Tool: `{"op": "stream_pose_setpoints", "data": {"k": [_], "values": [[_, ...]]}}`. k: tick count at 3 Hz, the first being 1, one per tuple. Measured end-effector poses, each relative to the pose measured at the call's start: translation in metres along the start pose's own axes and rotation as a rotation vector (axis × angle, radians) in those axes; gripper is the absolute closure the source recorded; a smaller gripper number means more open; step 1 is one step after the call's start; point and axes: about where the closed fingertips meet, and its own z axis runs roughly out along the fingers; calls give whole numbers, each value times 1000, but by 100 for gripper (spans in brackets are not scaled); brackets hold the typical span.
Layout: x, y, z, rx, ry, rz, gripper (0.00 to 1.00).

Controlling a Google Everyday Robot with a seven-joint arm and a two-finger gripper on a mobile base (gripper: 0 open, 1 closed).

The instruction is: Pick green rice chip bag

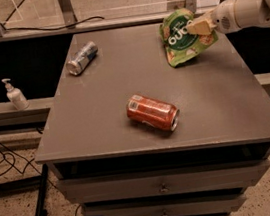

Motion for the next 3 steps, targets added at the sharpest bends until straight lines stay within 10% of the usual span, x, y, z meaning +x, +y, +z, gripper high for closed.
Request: {"op": "stream_pose_setpoints", "data": {"k": [3], "values": [[-65,77,-47,-133,-143,-9,100]]}}
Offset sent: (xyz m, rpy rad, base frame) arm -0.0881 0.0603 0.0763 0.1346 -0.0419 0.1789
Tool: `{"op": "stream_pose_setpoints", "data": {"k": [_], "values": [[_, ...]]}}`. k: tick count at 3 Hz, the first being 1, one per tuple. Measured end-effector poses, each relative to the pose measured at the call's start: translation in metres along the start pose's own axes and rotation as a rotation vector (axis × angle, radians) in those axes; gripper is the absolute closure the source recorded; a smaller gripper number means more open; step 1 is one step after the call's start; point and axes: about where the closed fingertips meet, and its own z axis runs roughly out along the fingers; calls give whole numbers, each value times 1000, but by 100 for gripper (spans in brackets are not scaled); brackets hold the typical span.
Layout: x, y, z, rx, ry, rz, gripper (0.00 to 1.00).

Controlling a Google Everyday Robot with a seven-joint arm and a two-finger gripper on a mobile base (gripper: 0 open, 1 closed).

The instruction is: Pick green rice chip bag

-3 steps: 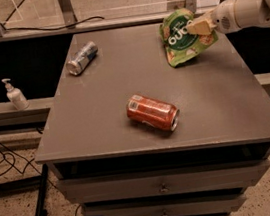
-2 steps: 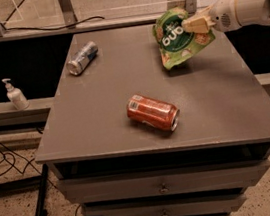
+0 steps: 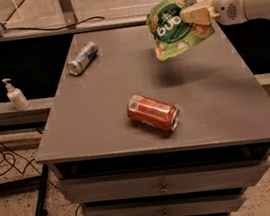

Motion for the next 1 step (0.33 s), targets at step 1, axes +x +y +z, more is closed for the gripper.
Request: {"op": "stream_pose_setpoints", "data": {"k": [1], "values": [[-1,0,0,-1,-2,1,100]]}}
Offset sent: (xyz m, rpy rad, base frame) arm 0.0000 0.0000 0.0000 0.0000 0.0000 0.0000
